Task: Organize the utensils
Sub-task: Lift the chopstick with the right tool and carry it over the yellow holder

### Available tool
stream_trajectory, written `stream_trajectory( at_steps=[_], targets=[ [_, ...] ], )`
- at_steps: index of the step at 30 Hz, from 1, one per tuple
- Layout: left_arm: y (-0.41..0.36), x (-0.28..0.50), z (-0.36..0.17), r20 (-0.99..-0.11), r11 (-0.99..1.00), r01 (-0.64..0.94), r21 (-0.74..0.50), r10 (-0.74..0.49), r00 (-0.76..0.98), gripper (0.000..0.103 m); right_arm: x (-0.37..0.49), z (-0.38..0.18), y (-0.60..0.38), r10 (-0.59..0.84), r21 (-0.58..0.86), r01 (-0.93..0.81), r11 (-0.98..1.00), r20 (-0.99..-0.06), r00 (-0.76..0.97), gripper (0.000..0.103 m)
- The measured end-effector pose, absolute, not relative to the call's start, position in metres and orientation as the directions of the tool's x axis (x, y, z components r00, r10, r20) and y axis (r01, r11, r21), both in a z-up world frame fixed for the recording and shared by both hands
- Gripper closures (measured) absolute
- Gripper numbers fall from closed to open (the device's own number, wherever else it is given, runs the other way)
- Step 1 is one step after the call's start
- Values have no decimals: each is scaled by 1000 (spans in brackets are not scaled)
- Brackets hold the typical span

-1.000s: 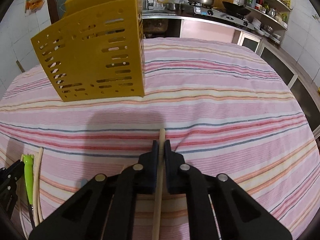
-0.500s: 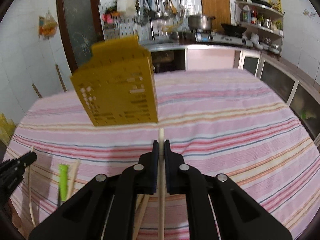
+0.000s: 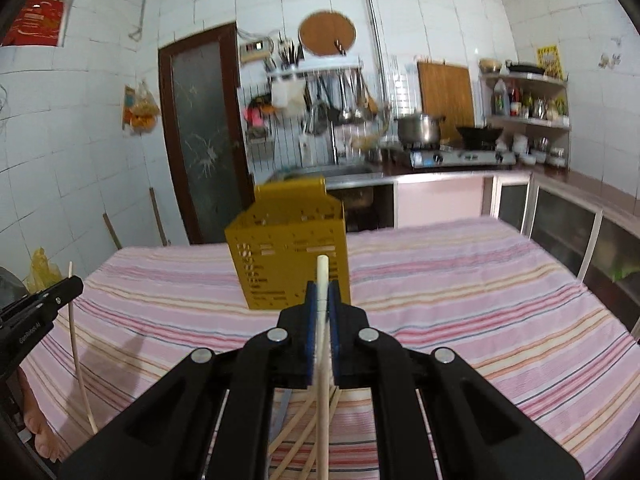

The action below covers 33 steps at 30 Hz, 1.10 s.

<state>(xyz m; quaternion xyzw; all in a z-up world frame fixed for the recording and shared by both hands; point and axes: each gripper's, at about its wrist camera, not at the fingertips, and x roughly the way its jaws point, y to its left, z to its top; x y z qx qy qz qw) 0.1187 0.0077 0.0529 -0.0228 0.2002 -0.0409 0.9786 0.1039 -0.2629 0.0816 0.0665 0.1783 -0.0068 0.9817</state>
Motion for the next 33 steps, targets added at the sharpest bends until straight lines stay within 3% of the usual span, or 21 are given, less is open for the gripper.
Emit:
stream_trajectory(
  at_steps=[21, 33],
  targets=[
    [16, 87, 67, -284, 997, 50, -62, -65, 957, 98, 66, 90, -256, 16, 89, -2, 996, -158, 987, 97],
    [13, 109, 103, -226, 993, 76, -90, -94, 970, 98, 96, 117, -266, 47, 131, -32, 991, -112, 993, 97]
  ],
)
